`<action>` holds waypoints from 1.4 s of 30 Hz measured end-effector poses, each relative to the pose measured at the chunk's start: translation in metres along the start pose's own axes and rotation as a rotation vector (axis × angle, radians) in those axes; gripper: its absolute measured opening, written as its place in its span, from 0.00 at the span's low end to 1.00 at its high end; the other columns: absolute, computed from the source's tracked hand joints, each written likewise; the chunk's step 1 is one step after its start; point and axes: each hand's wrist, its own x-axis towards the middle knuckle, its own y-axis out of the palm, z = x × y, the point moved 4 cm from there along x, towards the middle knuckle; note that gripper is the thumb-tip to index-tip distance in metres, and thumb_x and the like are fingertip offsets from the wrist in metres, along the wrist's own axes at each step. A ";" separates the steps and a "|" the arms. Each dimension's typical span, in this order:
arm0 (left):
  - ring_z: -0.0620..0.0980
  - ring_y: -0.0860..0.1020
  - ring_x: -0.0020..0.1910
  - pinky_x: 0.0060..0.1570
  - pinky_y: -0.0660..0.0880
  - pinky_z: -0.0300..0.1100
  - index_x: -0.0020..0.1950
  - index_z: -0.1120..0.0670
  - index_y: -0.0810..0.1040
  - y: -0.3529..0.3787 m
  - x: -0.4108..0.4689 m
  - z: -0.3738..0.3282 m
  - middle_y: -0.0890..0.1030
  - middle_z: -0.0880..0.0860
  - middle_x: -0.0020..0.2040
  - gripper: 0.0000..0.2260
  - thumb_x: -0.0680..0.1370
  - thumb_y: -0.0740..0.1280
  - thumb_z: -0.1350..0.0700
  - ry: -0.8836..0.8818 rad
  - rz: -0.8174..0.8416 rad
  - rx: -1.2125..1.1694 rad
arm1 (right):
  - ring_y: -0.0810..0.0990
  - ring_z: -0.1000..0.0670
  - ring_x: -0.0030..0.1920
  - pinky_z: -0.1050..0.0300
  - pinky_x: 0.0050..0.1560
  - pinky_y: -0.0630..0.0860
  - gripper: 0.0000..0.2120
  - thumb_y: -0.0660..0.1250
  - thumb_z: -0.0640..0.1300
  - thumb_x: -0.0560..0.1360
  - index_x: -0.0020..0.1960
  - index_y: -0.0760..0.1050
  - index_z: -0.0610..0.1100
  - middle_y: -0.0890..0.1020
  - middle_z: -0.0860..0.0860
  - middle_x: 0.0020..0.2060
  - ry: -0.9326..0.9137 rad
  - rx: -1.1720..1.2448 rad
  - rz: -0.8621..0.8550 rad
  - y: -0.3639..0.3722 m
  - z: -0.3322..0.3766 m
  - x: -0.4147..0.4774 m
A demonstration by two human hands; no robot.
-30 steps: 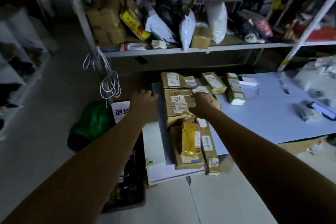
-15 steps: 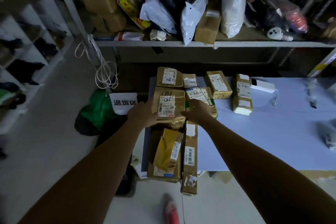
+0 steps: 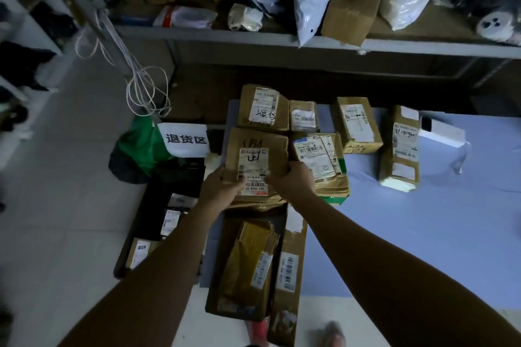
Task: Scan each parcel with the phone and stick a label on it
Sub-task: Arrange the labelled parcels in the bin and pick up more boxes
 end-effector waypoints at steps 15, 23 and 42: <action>0.53 0.83 0.50 0.52 0.81 0.54 0.53 0.46 0.82 -0.008 -0.081 -0.141 0.84 0.47 0.48 0.14 0.71 0.76 0.44 0.231 -0.346 0.029 | 0.85 0.50 0.44 0.47 0.47 0.84 0.17 0.77 0.55 0.67 0.51 0.82 0.47 0.85 0.51 0.43 -0.360 0.212 -0.056 -0.133 0.035 -0.026; 0.48 0.82 0.49 0.46 0.80 0.43 0.55 0.47 0.79 0.146 -0.154 -0.239 0.83 0.48 0.51 0.14 0.74 0.74 0.42 0.395 -0.281 0.060 | 0.84 0.54 0.41 0.49 0.44 0.85 0.11 0.75 0.58 0.68 0.45 0.80 0.54 0.85 0.55 0.39 -0.340 0.267 -0.210 -0.300 -0.080 -0.053; 0.47 0.83 0.51 0.50 0.82 0.47 0.58 0.46 0.81 0.526 -0.148 -0.198 0.84 0.42 0.48 0.18 0.72 0.74 0.39 0.142 0.217 0.227 | 0.84 0.52 0.39 0.51 0.41 0.84 0.15 0.77 0.57 0.67 0.49 0.84 0.50 0.85 0.55 0.37 0.189 0.221 -0.255 -0.382 -0.444 0.000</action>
